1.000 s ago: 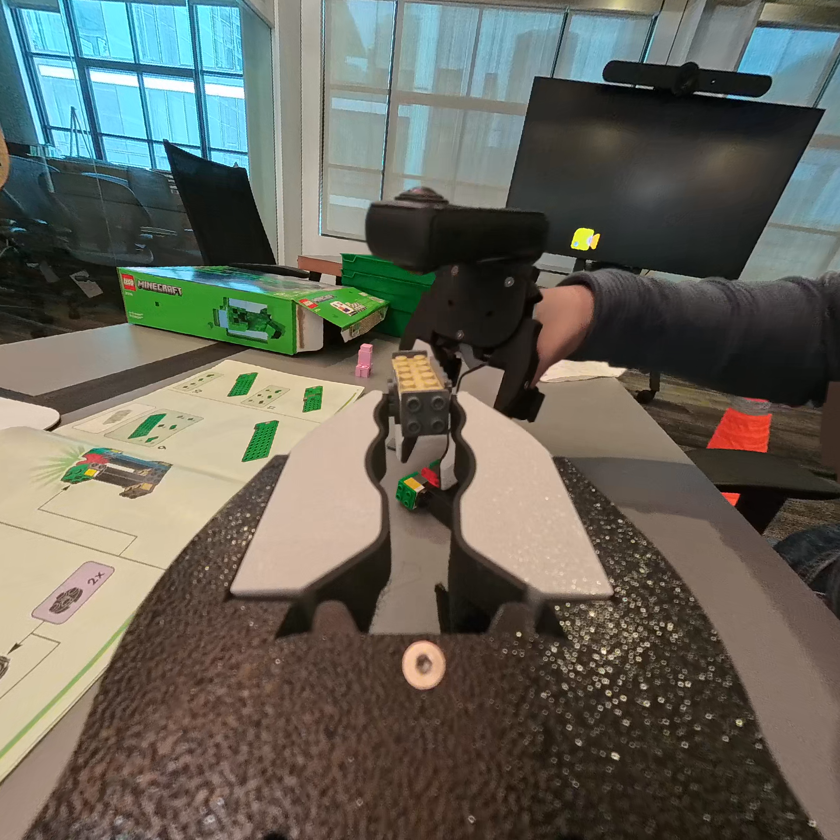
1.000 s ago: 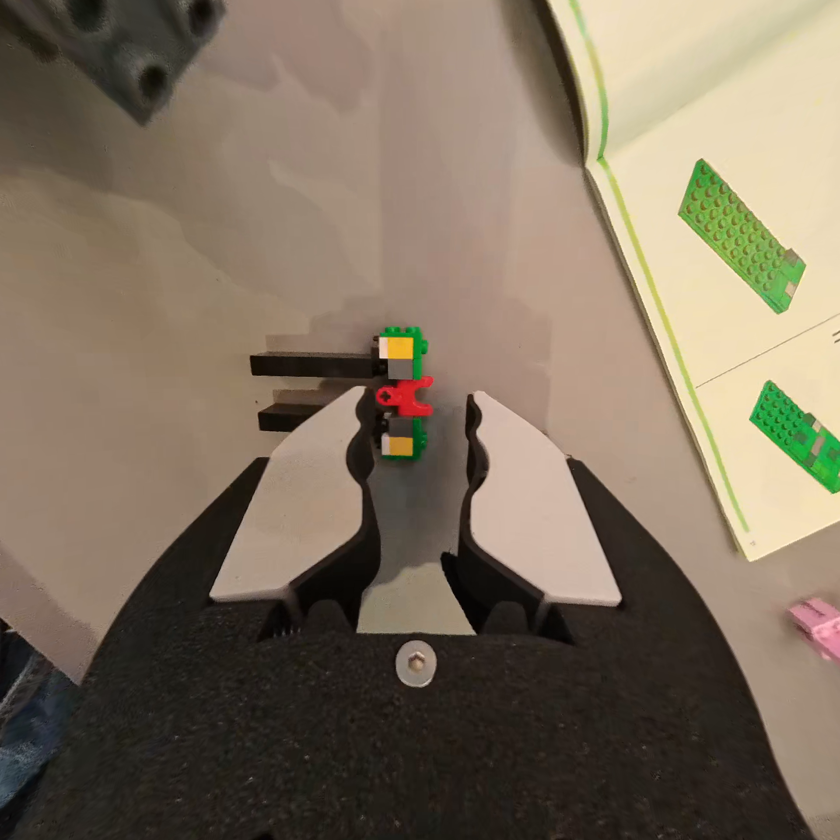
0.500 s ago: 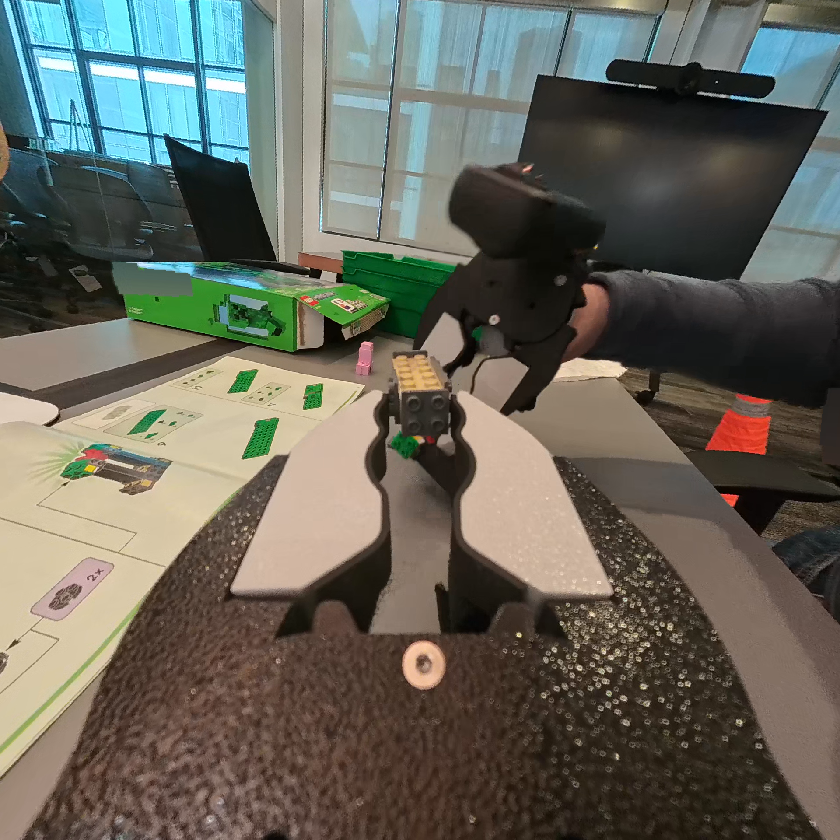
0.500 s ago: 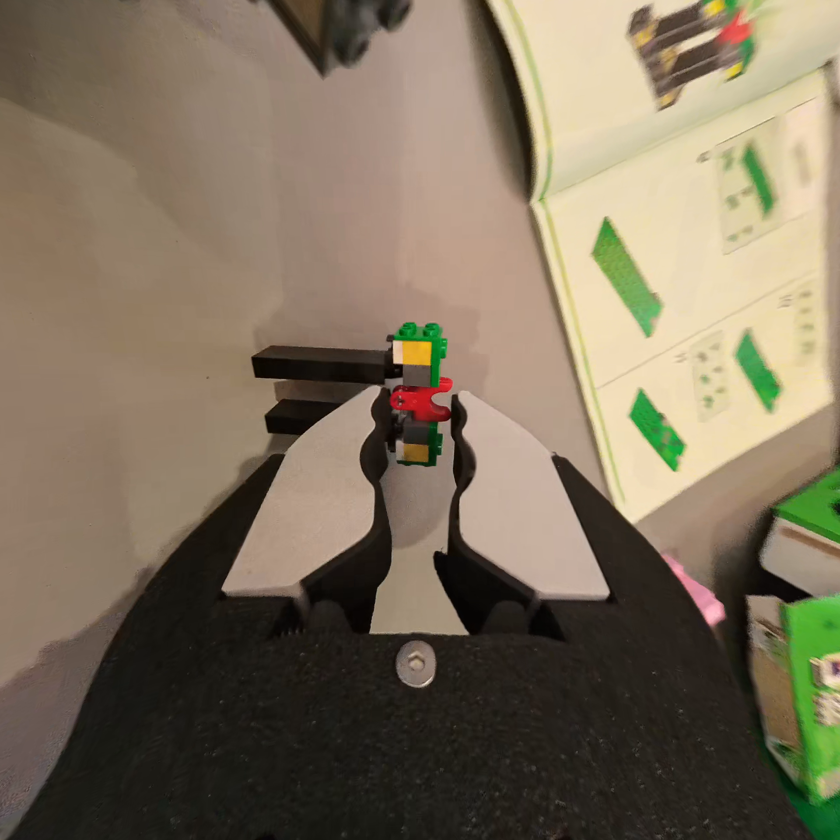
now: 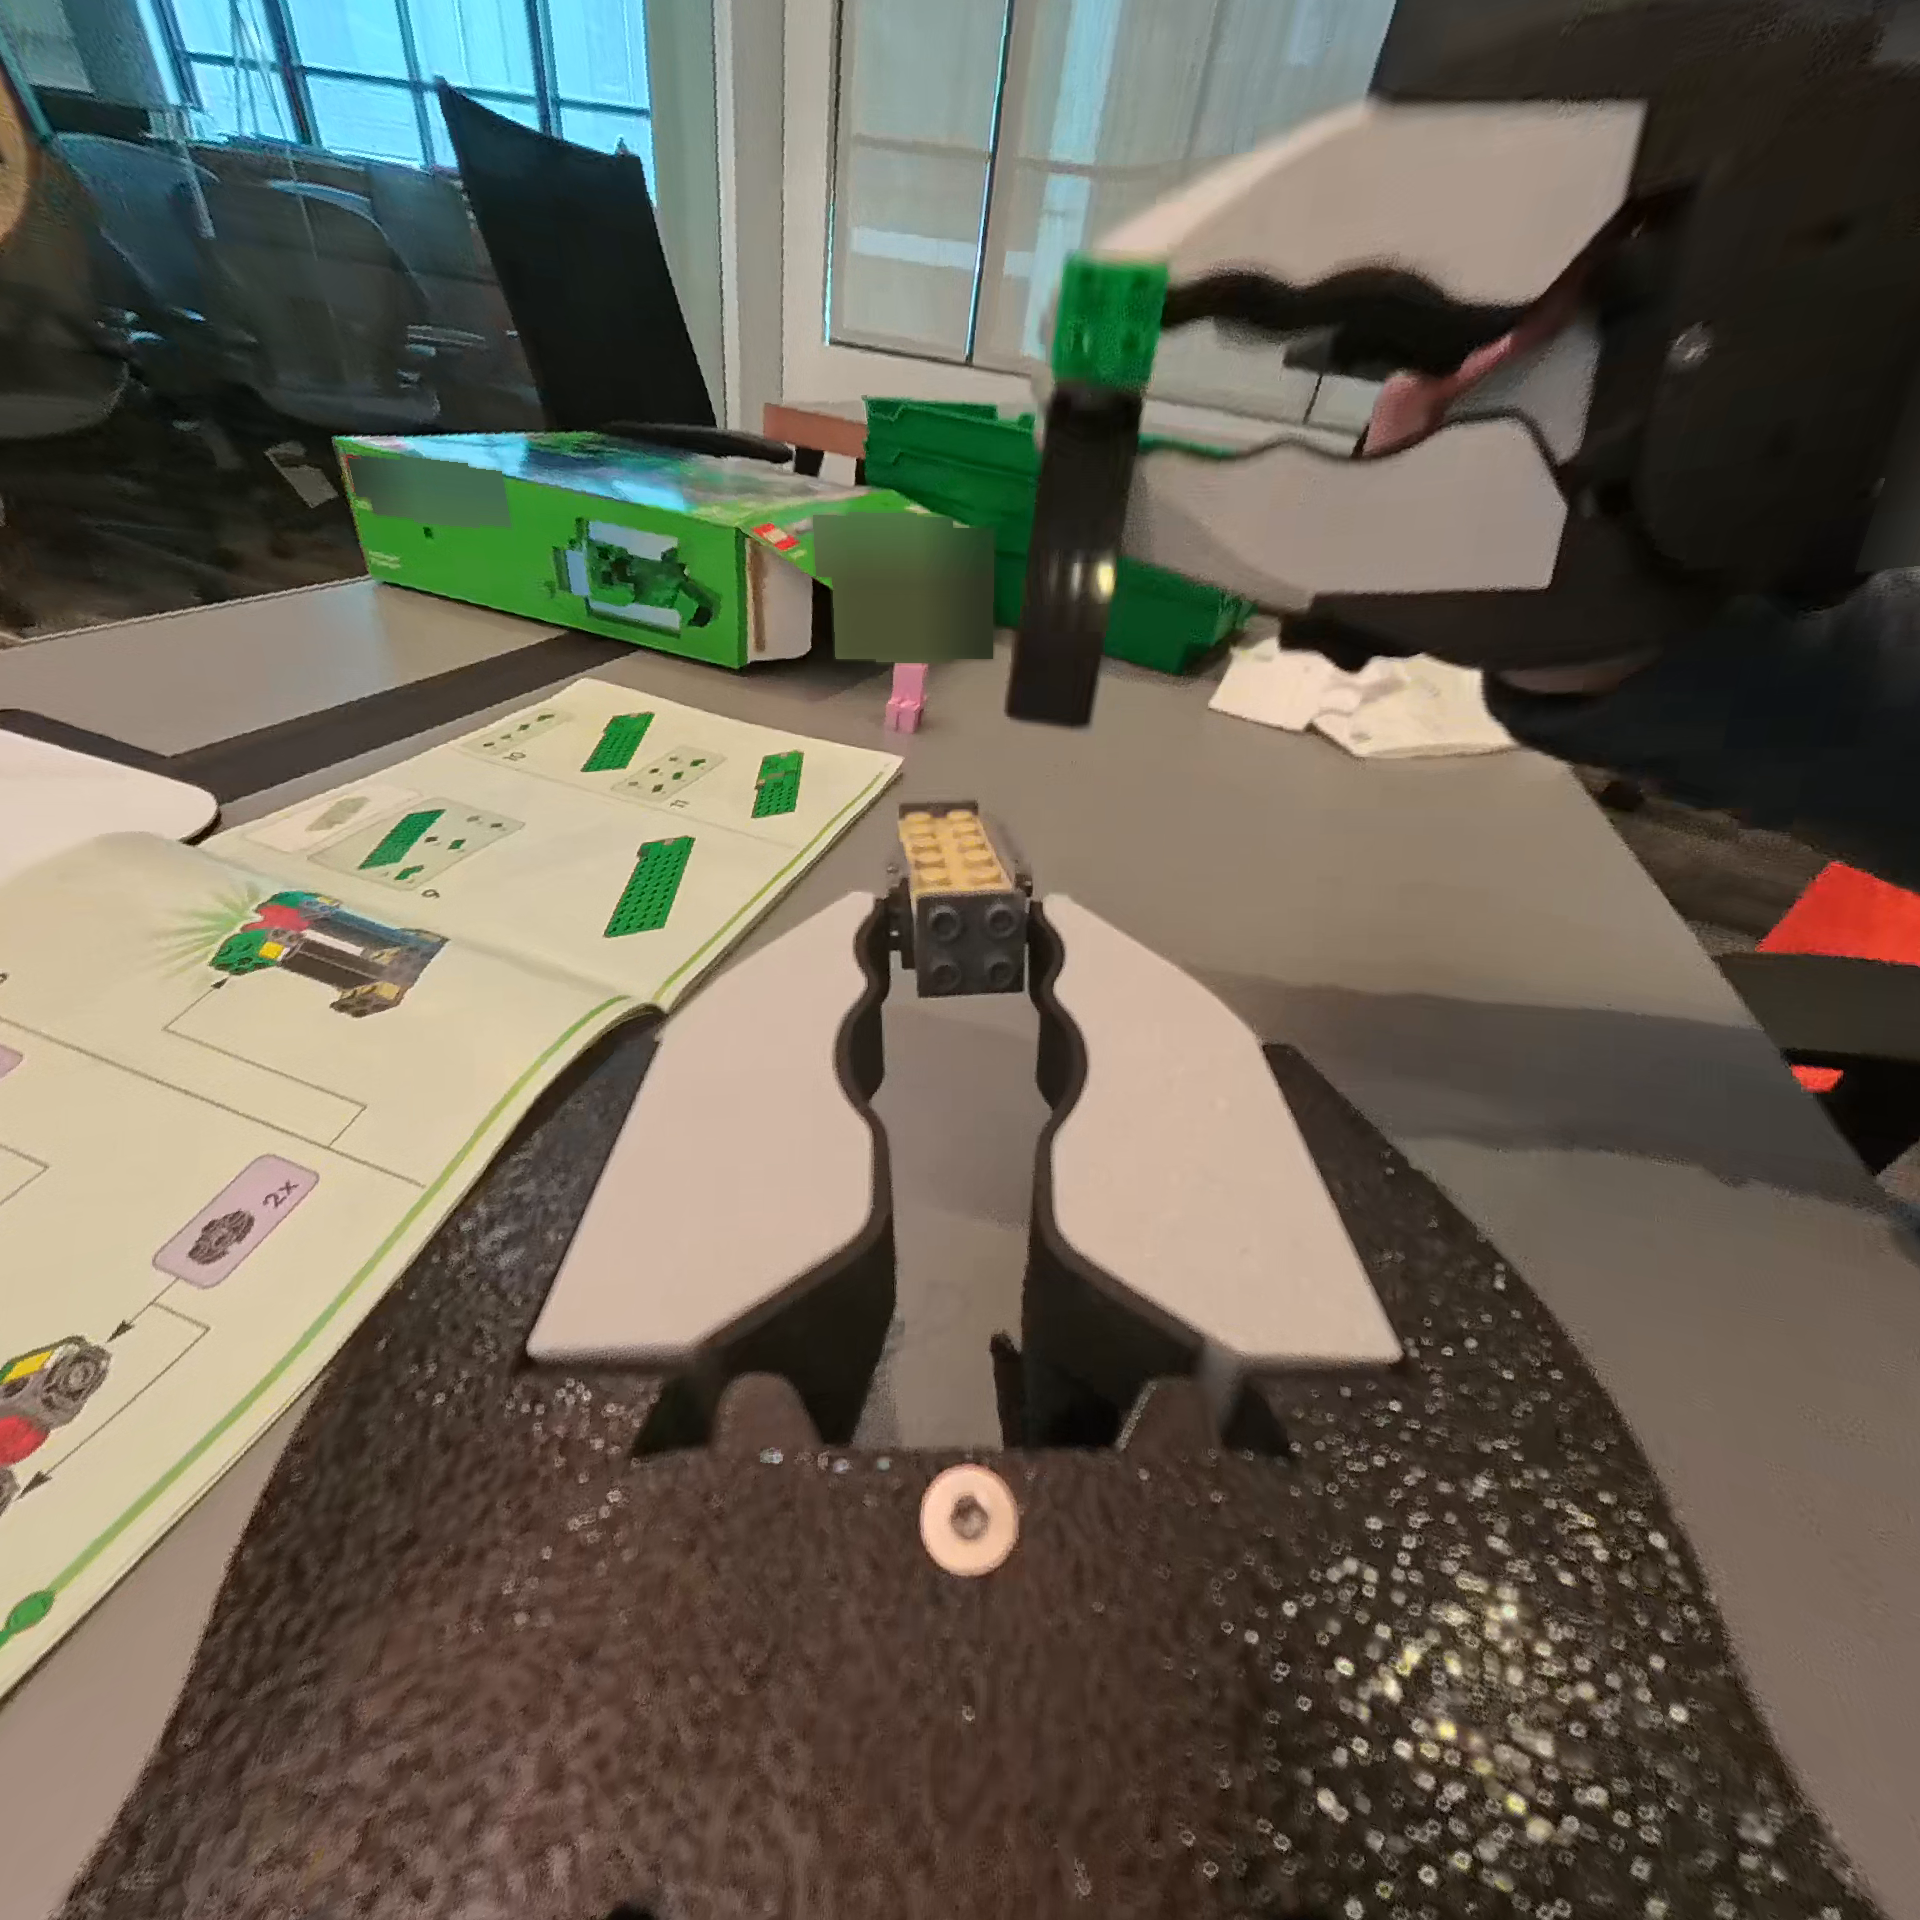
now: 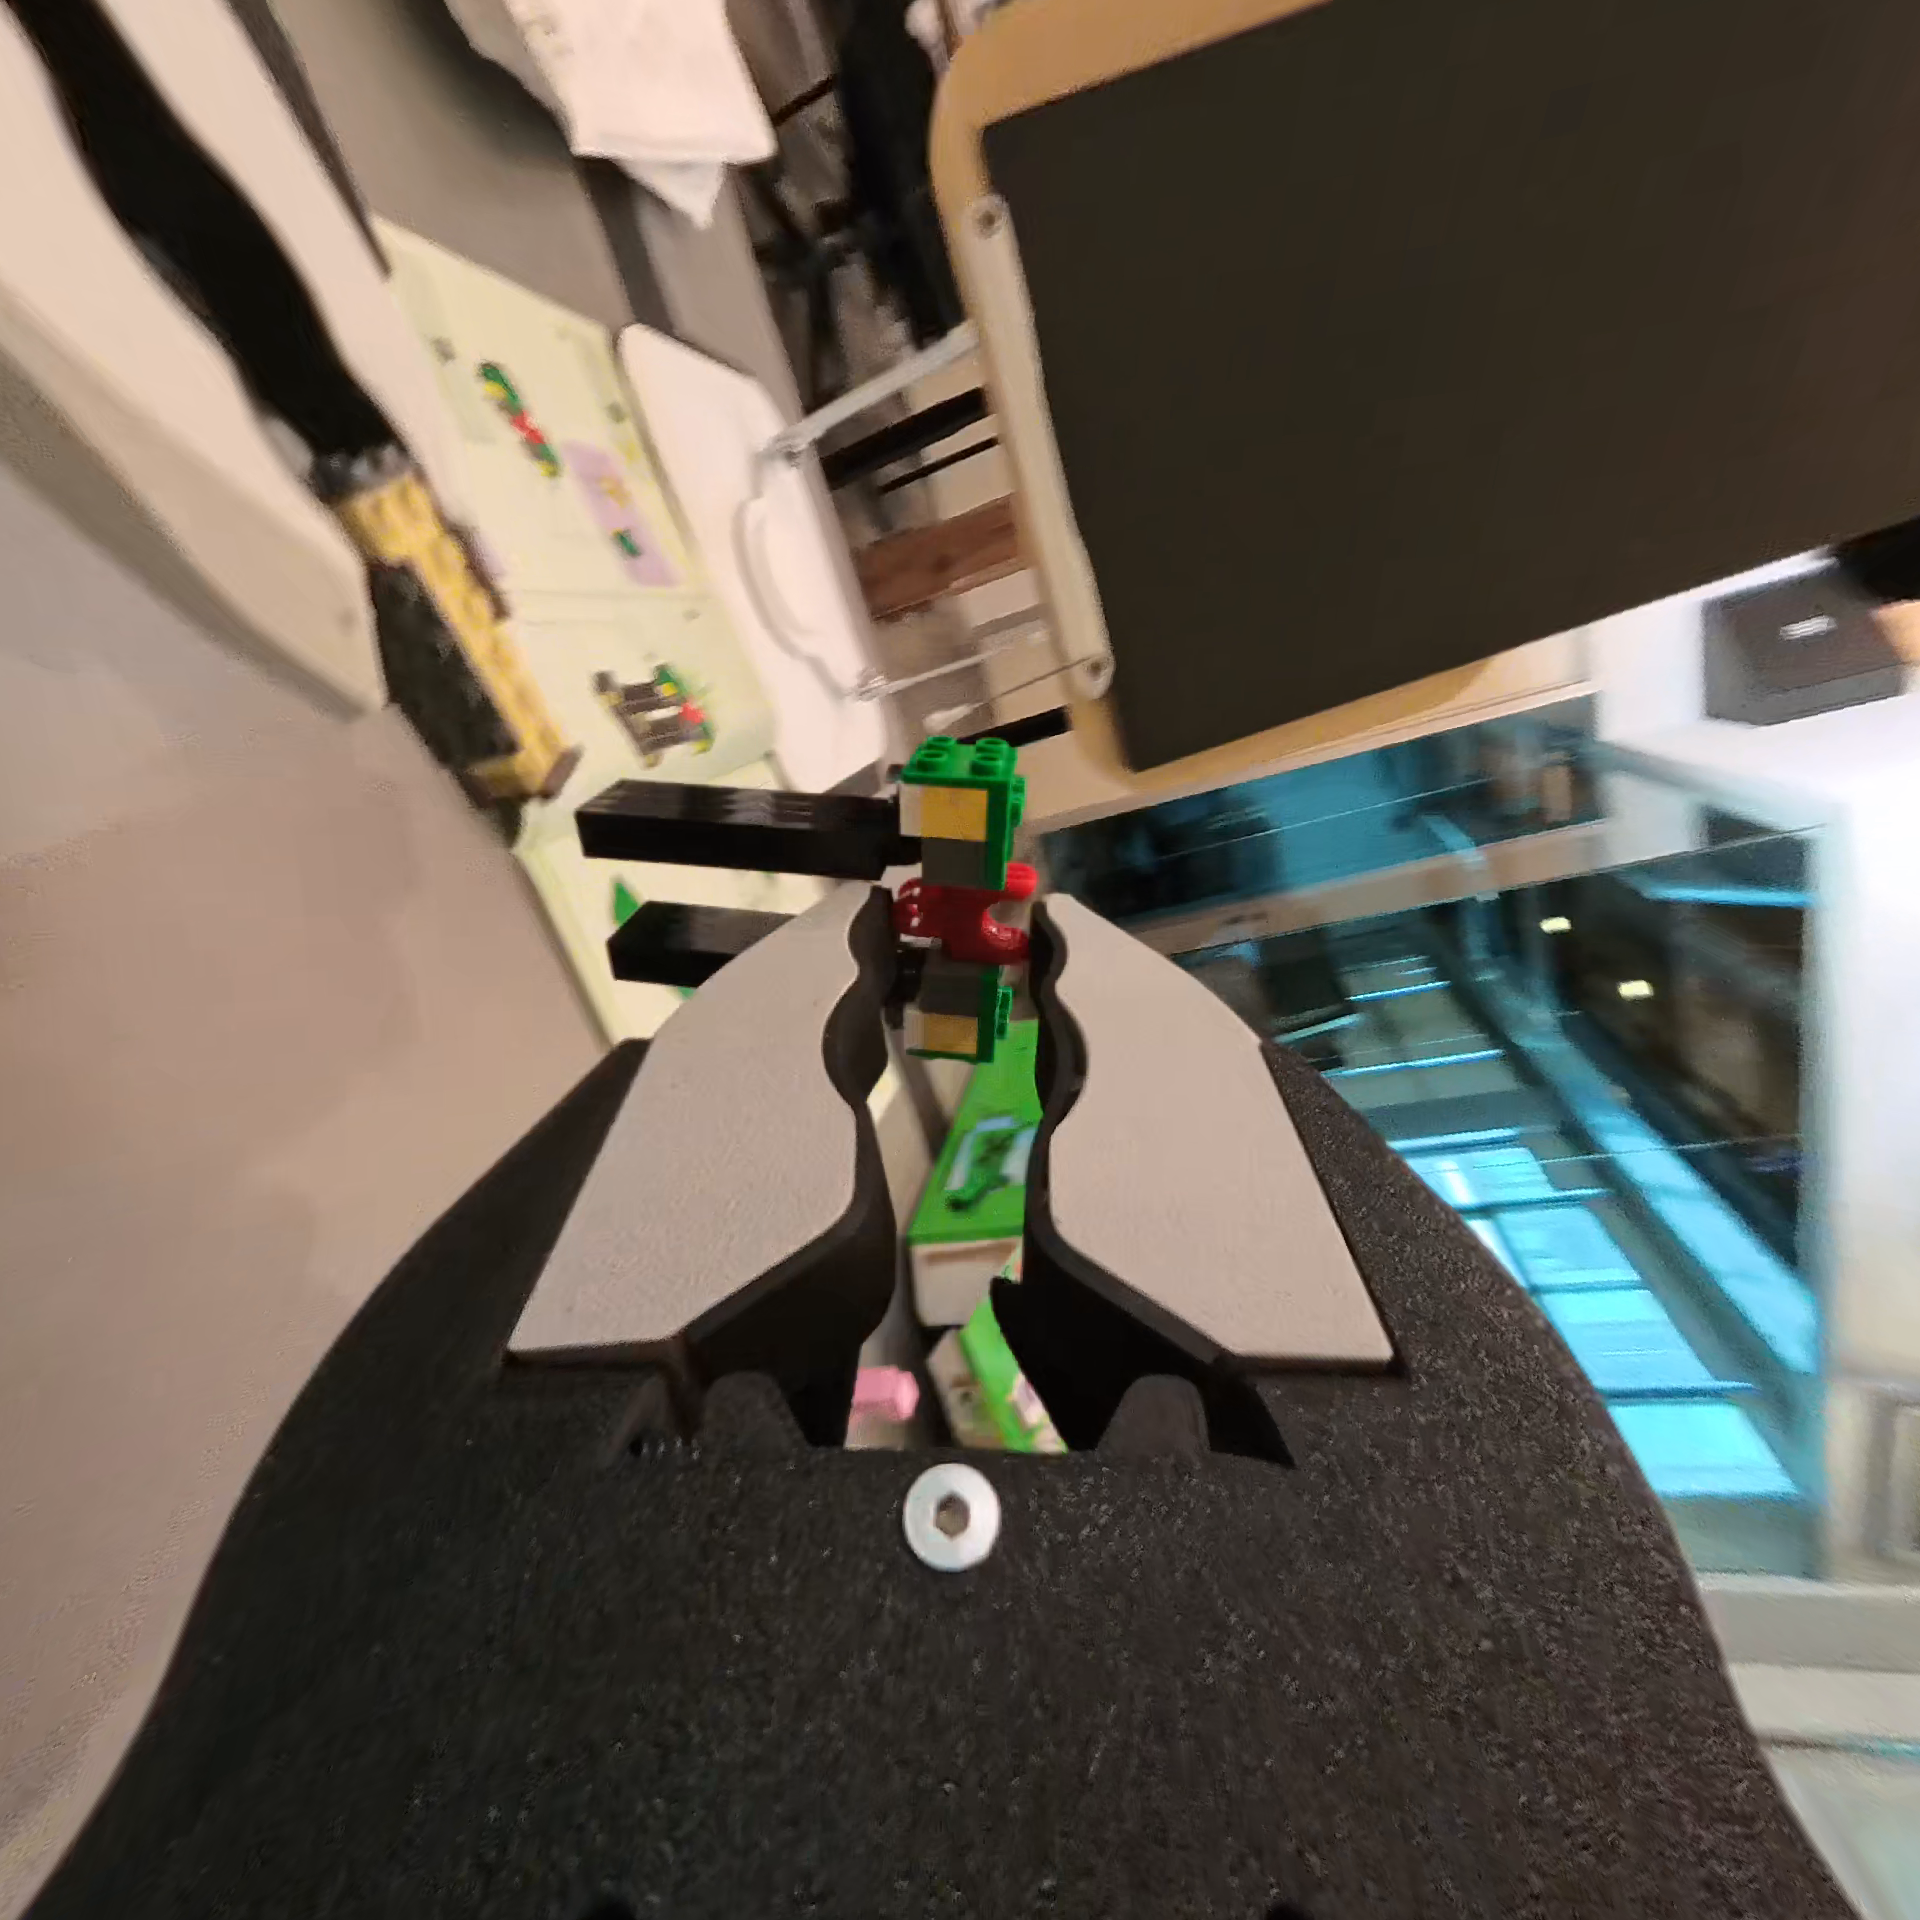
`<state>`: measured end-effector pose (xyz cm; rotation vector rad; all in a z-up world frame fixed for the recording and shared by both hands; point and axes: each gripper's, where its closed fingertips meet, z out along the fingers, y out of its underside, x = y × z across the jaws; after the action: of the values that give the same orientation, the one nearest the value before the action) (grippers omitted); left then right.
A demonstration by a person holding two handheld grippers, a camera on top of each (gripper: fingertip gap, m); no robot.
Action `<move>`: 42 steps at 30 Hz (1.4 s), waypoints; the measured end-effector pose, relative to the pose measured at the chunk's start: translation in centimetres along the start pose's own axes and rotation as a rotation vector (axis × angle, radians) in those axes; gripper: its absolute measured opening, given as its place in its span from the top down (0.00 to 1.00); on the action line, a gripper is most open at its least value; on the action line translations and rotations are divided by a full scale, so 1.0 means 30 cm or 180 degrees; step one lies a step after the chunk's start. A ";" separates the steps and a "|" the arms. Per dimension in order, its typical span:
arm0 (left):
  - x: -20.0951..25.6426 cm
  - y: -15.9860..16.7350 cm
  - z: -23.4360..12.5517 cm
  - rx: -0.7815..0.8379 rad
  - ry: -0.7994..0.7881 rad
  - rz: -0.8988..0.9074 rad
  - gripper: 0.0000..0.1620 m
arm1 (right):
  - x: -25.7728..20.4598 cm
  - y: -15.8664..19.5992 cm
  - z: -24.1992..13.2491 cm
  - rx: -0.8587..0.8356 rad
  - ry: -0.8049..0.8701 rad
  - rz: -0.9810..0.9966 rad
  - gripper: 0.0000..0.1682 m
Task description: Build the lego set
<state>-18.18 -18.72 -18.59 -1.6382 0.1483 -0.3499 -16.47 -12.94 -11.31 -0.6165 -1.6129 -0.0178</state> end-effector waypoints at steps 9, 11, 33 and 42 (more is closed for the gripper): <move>0.018 0.010 0.009 -0.0077 0.0035 0.0122 0.85 | -0.008 -0.144 -0.007 0.0474 0.0345 -0.0478 0.86; 0.015 0.004 0.005 -0.0029 0.0059 0.0062 0.85 | -0.010 -0.154 -0.005 0.0517 0.0339 -0.0484 0.86; 0.035 0.001 0.006 -0.0002 0.0193 0.0120 0.85 | -0.060 -0.171 0.030 0.0447 -0.0089 -0.1011 0.86; 0.039 0.005 0.009 -0.0028 0.0197 0.0157 0.85 | -0.066 -0.172 0.031 0.0418 -0.0149 -0.1077 0.86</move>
<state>-16.99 -18.84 -18.59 -1.6304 0.2368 -0.3630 -19.35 -17.76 -11.54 -0.2399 -1.7329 -0.1467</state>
